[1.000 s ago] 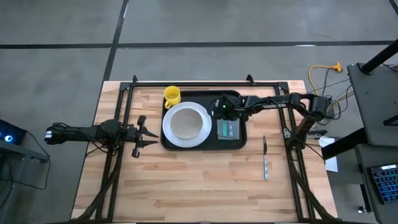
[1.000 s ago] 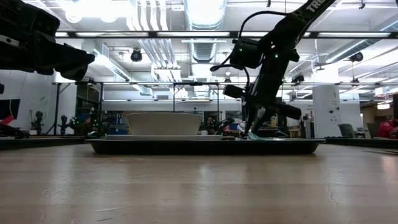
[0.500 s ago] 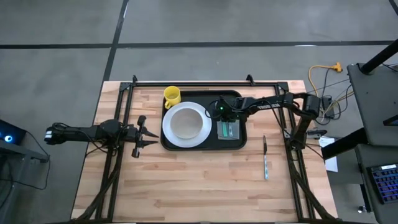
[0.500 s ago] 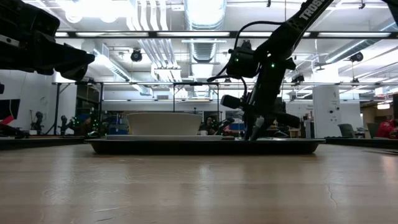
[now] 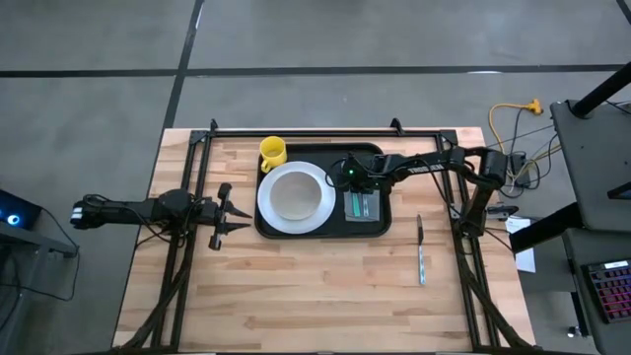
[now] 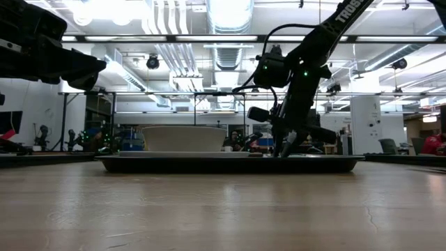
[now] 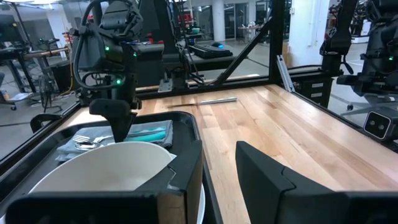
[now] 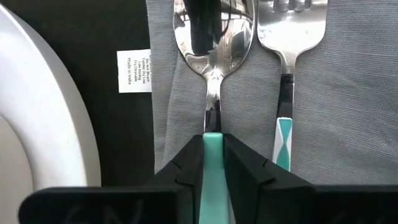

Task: Set up tray
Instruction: Put the blue spoon on the gray napkin to the right of the white plate, then put the blue knife on the gray napkin to the right of the blue fork

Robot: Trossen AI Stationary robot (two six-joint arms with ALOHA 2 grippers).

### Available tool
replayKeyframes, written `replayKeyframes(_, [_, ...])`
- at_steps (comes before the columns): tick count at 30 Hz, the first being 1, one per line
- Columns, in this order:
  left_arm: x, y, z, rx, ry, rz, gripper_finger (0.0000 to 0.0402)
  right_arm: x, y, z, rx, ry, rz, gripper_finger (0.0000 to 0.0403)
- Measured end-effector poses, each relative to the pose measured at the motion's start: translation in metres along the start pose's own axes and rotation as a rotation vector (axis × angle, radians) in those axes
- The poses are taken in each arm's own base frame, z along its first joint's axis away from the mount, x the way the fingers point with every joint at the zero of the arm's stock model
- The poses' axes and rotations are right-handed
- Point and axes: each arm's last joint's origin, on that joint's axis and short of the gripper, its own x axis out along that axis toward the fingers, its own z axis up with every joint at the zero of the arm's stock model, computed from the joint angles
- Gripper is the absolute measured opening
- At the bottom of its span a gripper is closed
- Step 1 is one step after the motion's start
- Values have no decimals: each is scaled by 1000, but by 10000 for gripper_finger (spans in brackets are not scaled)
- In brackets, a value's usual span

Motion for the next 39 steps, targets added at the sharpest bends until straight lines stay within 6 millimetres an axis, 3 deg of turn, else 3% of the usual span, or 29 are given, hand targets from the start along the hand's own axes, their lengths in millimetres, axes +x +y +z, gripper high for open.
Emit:
replayKeyframes(27, [0, 0, 0, 0, 0, 0, 83, -23, 19, 9, -74, 10, -36, 97])
replayKeyframes(39, [0, 0, 0, 0, 0, 0, 83, -47, 36, 16, -162, 26, -67, 80])
